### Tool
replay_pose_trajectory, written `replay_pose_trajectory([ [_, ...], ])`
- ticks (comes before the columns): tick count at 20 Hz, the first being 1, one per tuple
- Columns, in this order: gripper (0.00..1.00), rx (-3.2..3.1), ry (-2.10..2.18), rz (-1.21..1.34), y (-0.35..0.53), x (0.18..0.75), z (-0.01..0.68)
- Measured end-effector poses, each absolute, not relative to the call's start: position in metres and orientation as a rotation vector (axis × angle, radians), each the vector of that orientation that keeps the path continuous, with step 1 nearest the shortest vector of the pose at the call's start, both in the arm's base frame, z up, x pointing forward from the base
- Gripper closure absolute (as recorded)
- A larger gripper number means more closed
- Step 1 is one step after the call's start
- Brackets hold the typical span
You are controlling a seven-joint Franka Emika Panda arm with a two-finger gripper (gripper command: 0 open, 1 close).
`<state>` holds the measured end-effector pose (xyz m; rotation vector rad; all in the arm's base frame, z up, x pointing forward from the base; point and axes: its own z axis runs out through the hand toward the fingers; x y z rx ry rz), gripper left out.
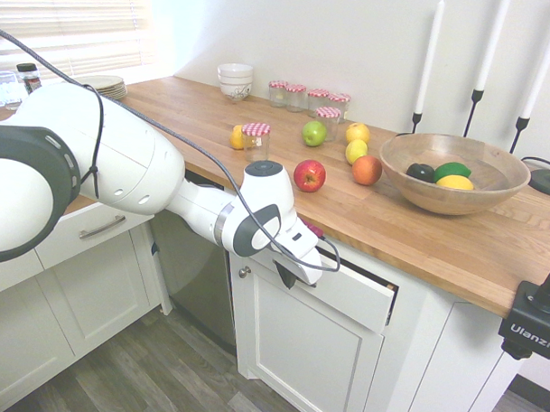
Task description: Close the drawer
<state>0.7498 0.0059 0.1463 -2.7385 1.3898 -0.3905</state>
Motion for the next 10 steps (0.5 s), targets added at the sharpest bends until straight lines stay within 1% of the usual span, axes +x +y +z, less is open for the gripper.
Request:
replay_pose_trajectory([
  [10,1.00,-2.748,1.384,-0.418,0.004,0.758,0.161],
])
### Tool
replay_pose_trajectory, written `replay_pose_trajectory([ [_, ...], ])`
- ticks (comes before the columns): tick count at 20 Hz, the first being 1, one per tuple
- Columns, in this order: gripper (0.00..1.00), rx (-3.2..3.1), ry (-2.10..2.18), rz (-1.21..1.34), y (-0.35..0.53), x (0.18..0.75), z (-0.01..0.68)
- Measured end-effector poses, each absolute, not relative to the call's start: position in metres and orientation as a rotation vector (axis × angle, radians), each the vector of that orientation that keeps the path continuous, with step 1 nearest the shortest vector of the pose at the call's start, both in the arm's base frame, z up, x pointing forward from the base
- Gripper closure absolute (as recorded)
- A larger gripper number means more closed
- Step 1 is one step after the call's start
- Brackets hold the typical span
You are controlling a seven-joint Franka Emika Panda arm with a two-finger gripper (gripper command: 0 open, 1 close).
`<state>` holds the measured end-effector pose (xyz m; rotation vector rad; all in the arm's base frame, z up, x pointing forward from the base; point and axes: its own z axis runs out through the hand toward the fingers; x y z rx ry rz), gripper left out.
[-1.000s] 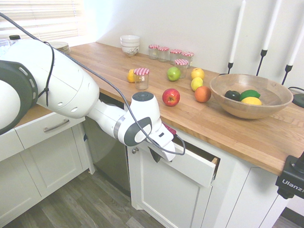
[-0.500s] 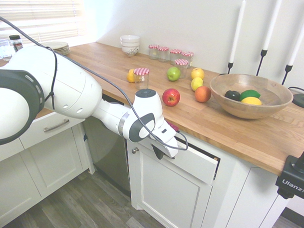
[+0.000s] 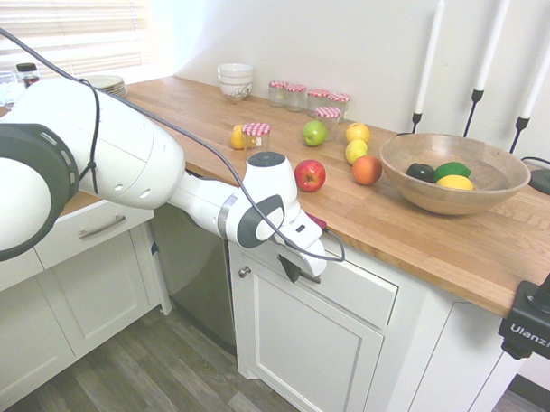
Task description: Close the drawer
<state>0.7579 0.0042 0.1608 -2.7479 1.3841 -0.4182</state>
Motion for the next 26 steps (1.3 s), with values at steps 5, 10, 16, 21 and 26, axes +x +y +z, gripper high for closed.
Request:
replay_pose_trajectory([
  [5,1.00,-2.749,1.373,-0.411,0.010,0.756,0.169],
  [10,1.00,-2.771,1.359,-0.288,0.028,0.731,0.180],
  [16,1.00,-2.823,1.387,-0.135,0.017,0.669,0.172],
  [21,1.00,-2.835,1.380,-0.103,0.008,0.618,0.205],
  [26,0.00,-2.844,1.369,-0.080,-0.001,0.555,0.245],
])
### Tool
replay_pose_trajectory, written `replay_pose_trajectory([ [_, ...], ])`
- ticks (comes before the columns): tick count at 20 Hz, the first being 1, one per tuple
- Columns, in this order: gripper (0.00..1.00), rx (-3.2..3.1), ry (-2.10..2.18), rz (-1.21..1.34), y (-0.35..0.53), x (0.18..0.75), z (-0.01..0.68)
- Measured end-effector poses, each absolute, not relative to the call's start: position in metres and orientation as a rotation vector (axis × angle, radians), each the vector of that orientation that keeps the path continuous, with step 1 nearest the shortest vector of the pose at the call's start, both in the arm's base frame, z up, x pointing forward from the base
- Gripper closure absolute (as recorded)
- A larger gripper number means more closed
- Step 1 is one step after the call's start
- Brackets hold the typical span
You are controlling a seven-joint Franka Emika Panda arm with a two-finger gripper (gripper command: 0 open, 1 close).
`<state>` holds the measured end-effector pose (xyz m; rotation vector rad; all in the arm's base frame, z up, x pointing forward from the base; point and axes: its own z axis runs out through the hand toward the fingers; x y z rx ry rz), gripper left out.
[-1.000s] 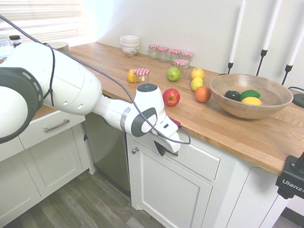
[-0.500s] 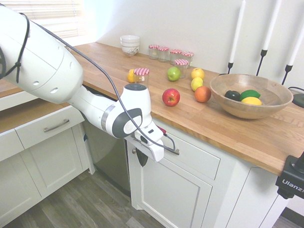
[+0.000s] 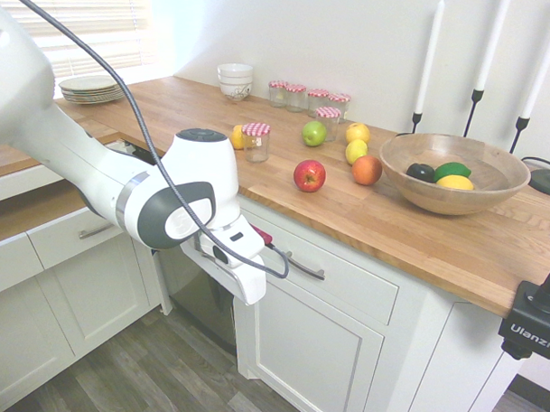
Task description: Close the drawer
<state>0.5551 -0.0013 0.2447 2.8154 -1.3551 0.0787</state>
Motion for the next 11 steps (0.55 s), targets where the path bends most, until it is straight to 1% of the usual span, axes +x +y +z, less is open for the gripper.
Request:
replay_pose_trajectory([
  [5,0.00,2.822,-1.344,0.069,-0.009,0.492,0.266],
  [11,0.00,2.833,-1.344,0.083,-0.009,0.476,0.277],
])
